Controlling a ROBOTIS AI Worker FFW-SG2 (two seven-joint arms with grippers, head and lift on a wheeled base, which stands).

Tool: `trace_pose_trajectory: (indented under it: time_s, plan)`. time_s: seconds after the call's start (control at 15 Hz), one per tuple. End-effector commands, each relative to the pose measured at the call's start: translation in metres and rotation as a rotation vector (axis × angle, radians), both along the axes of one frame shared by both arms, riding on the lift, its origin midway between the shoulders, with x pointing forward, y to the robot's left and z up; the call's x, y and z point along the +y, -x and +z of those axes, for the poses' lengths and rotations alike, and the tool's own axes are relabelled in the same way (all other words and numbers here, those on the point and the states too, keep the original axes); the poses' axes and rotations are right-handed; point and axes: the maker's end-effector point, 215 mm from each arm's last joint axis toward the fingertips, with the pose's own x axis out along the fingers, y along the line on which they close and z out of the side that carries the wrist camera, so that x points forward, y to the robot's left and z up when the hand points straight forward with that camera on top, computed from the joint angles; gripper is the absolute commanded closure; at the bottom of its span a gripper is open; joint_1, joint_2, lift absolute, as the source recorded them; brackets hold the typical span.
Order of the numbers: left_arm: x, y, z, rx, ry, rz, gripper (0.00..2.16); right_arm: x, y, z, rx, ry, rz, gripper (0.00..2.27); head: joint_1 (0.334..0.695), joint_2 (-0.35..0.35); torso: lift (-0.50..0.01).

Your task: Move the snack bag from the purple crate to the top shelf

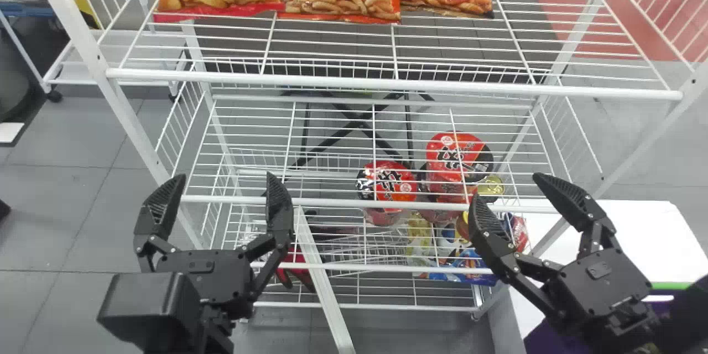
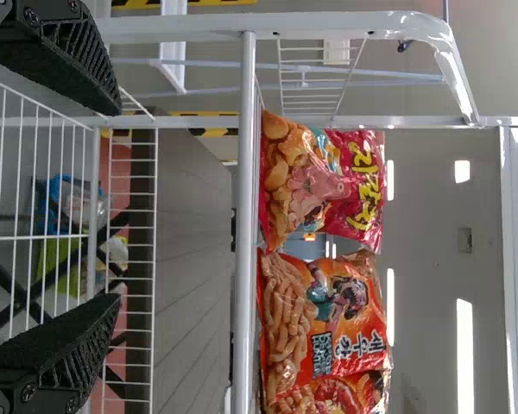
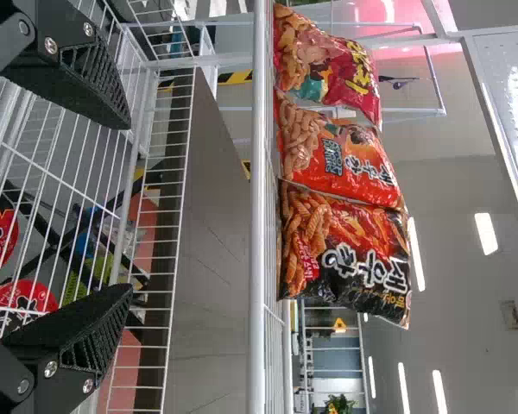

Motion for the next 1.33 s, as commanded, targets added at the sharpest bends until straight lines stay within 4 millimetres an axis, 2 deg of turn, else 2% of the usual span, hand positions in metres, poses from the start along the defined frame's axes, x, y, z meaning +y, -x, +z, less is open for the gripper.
trace_pose_trajectory:
  time_s: [0.0, 1.27]
  plan:
    - [-0.0002, 0.001, 0.005, -0.011, 0.006, 0.001, 0.03, 0.0011, 0.0006, -0.0005, 0.002, -0.003, 0.001, 0.17, 0.695, -0.045, -0.263]
    - [-0.0062, 0.0017, 0.002, -0.004, 0.006, -0.011, 0.03, 0.0015, -0.0009, -0.0024, 0.01, 0.005, 0.008, 0.17, 0.695, -0.052, -0.339]
